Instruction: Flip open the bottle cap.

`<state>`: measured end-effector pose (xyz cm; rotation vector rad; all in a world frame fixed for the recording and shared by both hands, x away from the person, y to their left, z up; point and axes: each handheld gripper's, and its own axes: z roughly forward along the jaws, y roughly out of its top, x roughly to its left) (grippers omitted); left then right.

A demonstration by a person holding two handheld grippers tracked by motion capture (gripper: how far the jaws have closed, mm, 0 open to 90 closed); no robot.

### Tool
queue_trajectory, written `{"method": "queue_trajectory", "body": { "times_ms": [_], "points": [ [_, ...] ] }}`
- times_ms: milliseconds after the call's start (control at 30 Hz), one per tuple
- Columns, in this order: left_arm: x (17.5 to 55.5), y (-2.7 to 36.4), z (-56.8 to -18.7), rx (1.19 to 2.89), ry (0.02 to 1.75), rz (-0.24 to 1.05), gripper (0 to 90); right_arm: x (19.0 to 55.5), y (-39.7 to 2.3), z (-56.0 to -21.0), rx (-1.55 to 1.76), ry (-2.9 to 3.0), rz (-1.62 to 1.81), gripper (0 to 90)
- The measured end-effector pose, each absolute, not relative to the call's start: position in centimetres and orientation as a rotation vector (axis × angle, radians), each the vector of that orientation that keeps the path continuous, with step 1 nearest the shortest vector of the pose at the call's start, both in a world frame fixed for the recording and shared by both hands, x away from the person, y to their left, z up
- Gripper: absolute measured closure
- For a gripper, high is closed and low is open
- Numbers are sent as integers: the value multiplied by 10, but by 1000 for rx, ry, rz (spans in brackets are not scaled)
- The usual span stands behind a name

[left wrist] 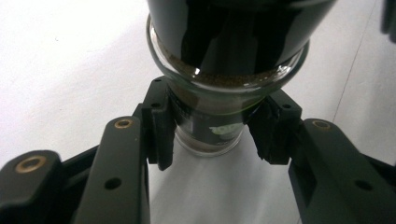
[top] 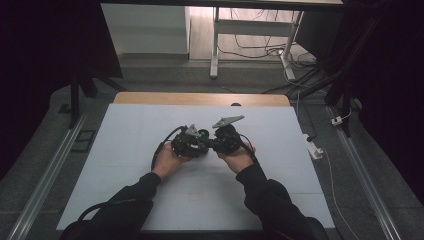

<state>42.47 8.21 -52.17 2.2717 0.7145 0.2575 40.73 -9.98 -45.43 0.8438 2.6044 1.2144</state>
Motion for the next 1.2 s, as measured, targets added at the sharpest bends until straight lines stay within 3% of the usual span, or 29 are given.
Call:
{"method": "queue_trajectory", "body": {
  "times_ms": [1200],
  "points": [
    [426, 83, -522, 2273, 696, 249, 542, 422, -99, -438, 871, 2507, 1288, 900]
  ]
}}
